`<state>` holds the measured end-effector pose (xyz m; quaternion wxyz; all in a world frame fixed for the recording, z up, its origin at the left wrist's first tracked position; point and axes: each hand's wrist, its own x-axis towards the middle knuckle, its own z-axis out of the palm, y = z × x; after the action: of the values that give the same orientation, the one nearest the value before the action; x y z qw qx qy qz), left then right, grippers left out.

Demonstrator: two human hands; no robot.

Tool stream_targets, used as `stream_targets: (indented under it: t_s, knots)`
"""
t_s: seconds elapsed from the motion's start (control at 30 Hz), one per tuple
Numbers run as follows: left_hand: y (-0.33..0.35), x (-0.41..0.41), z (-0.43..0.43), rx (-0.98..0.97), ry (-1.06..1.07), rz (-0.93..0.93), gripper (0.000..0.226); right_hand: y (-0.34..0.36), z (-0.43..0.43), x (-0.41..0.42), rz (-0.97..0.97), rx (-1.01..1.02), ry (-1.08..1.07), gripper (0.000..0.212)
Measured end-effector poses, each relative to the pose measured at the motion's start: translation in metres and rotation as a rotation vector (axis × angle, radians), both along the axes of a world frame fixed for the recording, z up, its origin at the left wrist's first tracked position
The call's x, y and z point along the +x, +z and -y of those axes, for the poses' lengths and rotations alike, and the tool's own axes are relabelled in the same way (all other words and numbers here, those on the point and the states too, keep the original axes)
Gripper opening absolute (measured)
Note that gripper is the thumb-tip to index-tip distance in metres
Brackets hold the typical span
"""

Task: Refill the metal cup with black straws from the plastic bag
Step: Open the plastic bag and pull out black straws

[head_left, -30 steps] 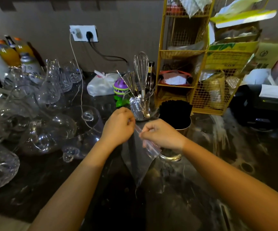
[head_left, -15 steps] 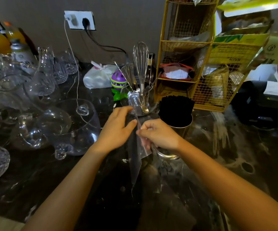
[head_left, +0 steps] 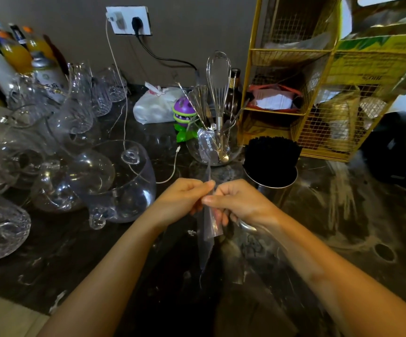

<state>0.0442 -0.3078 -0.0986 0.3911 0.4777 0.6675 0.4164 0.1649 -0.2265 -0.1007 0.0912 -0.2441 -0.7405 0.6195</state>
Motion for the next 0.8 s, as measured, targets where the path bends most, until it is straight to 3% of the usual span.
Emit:
stream_targets:
  t_s: [0.47, 0.63, 0.8]
  knots:
    - [-0.002, 0.001, -0.006, -0.041, -0.154, 0.119, 0.046, -0.012, -0.004, -0.008, -0.065, -0.042, 0.034, 0.039]
    - [-0.009, 0.000, -0.008, -0.003, -0.099, 0.210, 0.040, -0.005, -0.003, -0.004, -0.095, -0.061, 0.018, 0.035]
    - [-0.010, 0.004, -0.010, 0.079, -0.015, 0.365, 0.036, -0.004, 0.000, -0.006, -0.155, -0.229, -0.065, 0.036]
